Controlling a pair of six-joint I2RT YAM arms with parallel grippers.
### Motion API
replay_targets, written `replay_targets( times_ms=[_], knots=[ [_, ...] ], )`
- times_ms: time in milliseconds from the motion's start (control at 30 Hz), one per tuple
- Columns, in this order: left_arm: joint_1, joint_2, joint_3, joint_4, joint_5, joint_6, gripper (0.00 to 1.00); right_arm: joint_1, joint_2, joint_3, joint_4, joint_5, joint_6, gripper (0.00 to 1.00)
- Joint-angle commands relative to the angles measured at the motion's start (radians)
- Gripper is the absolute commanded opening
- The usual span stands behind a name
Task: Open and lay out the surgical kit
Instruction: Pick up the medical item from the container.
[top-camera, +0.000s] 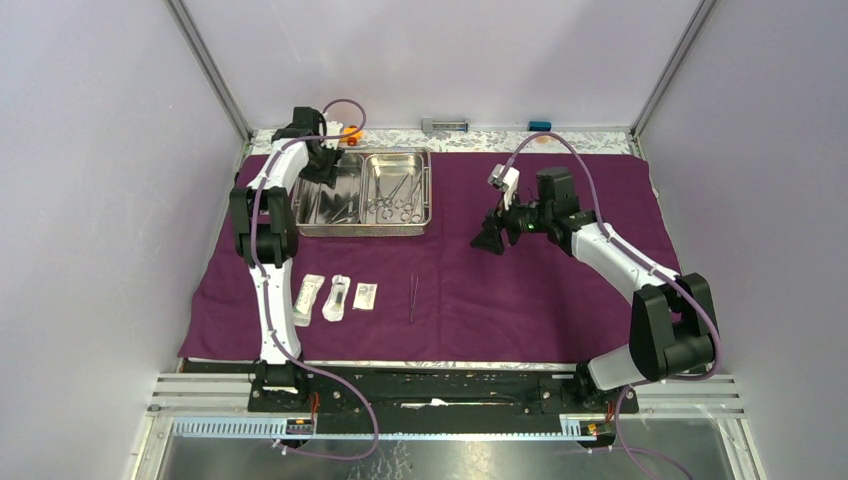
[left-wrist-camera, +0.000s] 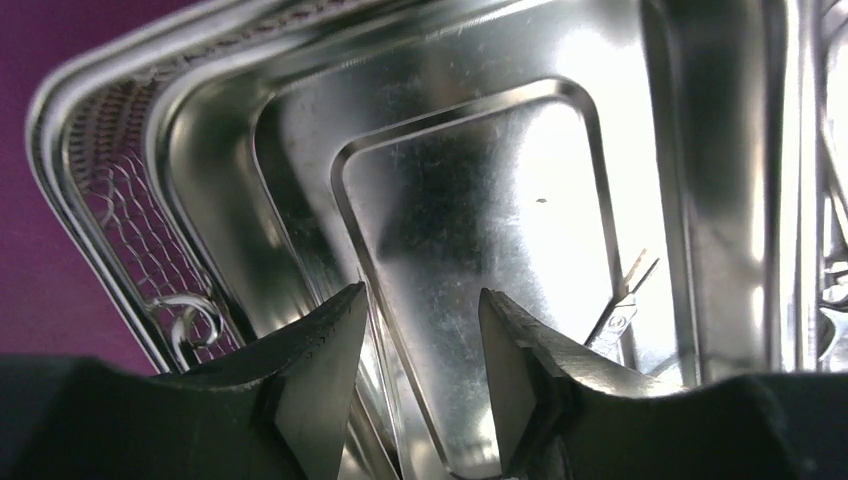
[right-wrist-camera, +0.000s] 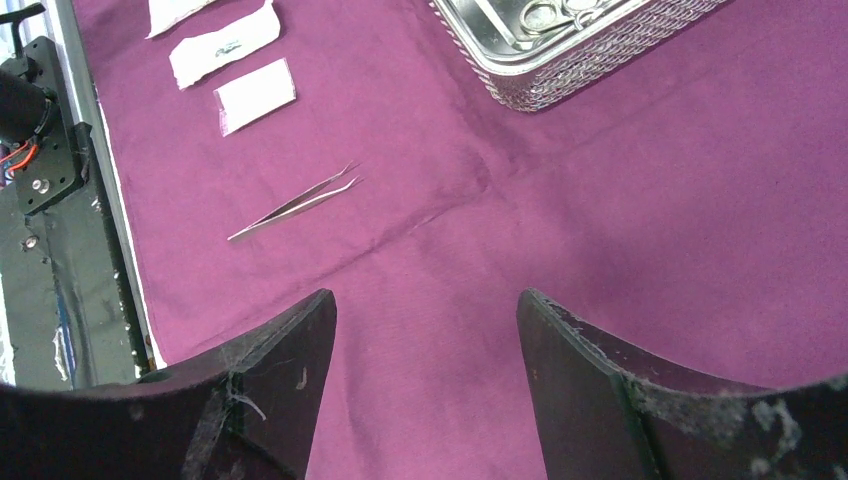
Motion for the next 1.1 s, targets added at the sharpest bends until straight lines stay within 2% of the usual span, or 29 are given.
replay_targets(
  times_ms=[0, 233, 667, 767, 867, 1067],
  knots=[
    [0.005, -0.003, 0.041, -0.032, -0.053, 0.013, 0.51, -0.023, 0.009, -0.006, 0.013, -0.051, -0.005, 0.73],
    [0.006, 0.012, 0.039, -0.086, -0.063, 0.024, 0.50, -0.044, 0.030, -0.002, 0.012, -0.076, 0.004, 0.73],
    [0.080, 0.044, -0.033, -0.100, 0.118, -0.041, 0.43, -0.069, 0.060, 0.010, 0.001, -0.103, 0.010, 0.72],
    [0.080, 0.044, -0.059, -0.094, 0.142, -0.036, 0.38, -0.072, 0.066, 0.008, 0.001, -0.105, 0.010, 0.72],
    [0.080, 0.045, -0.070, -0.094, 0.161, -0.030, 0.26, -0.074, 0.070, 0.006, 0.002, -0.103, 0.008, 0.72],
    [0.079, 0.032, -0.075, -0.084, 0.166, -0.037, 0.14, -0.073, 0.071, 0.006, 0.003, -0.104, 0.010, 0.72]
  ],
)
